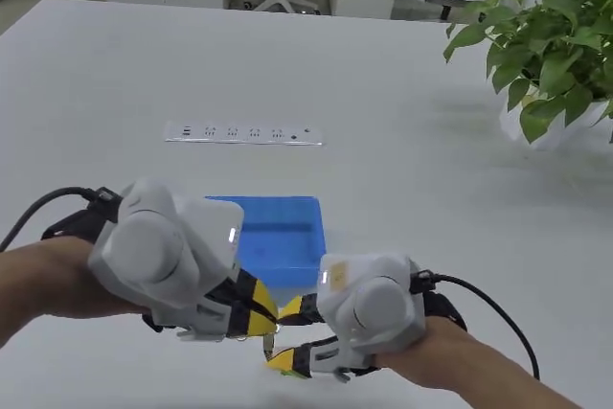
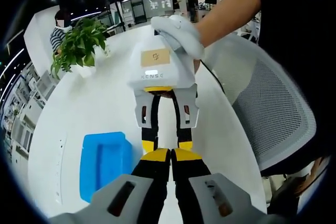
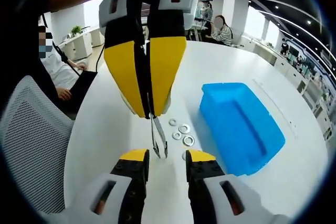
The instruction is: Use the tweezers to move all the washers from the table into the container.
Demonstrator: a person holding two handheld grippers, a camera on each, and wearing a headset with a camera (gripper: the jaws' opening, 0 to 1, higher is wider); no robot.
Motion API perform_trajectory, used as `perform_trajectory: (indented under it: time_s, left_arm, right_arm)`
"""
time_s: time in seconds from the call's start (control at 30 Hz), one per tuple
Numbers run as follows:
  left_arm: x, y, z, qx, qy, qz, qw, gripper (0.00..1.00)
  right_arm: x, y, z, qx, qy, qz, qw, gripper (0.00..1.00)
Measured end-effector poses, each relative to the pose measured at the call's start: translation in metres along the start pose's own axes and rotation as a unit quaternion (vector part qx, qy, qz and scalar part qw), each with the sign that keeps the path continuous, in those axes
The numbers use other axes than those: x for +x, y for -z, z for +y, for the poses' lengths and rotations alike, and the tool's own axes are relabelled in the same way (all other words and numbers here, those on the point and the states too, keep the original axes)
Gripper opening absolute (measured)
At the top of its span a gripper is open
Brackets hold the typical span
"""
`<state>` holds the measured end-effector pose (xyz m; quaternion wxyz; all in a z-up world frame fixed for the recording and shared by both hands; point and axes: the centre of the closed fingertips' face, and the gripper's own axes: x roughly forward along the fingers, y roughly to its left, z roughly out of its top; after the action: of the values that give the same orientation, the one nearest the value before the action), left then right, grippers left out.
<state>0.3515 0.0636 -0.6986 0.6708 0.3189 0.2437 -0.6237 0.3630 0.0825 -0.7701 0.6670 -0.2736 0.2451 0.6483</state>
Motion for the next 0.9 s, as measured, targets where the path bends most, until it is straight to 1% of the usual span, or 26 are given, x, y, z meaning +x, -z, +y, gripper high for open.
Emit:
perform_trajectory:
  time_s: [0.1, 0.2, 0.33, 0.47, 0.57, 0.7, 0.77, 0.9]
  left_arm:
    - [0.0, 0.001, 0.001, 0.0, -0.001, 0.003, 1.0, 0.05]
    - [-0.001, 0.0, 0.002, 0.001, -0.001, 0.003, 1.0, 0.05]
    - [-0.002, -0.002, 0.004, 0.001, -0.003, 0.001, 1.0, 0.05]
    - [-0.002, -0.004, 0.007, 0.003, -0.004, -0.002, 1.0, 0.05]
    - [-0.003, -0.008, 0.011, -0.001, -0.006, -0.008, 0.9999, 0.05]
    - [-0.004, -0.011, 0.016, -0.002, -0.009, -0.014, 0.9999, 0.05]
    - [-0.004, -0.013, 0.018, -0.003, -0.01, -0.018, 0.9998, 0.05]
    - [-0.003, -0.012, 0.022, -0.004, -0.012, -0.018, 0.9998, 0.05]
  right_arm:
    - [-0.002, 0.002, -0.003, 0.005, 0.008, 0.001, 1.0, 0.32]
    - [-0.006, 0.004, -0.007, 0.018, 0.016, -0.001, 0.9997, 0.36]
    - [-0.011, 0.005, -0.01, 0.034, 0.028, -0.007, 0.999, 0.41]
    - [-0.015, 0.008, -0.013, 0.04, 0.037, -0.008, 0.9985, 0.45]
    - [-0.018, 0.01, -0.016, 0.05, 0.048, -0.01, 0.9976, 0.49]
    - [-0.022, 0.013, -0.019, 0.063, 0.06, -0.016, 0.9961, 0.57]
    - [-0.024, 0.014, -0.021, 0.073, 0.065, -0.023, 0.9949, 0.61]
    - [-0.028, 0.017, -0.025, 0.087, 0.079, -0.029, 0.9926, 0.69]
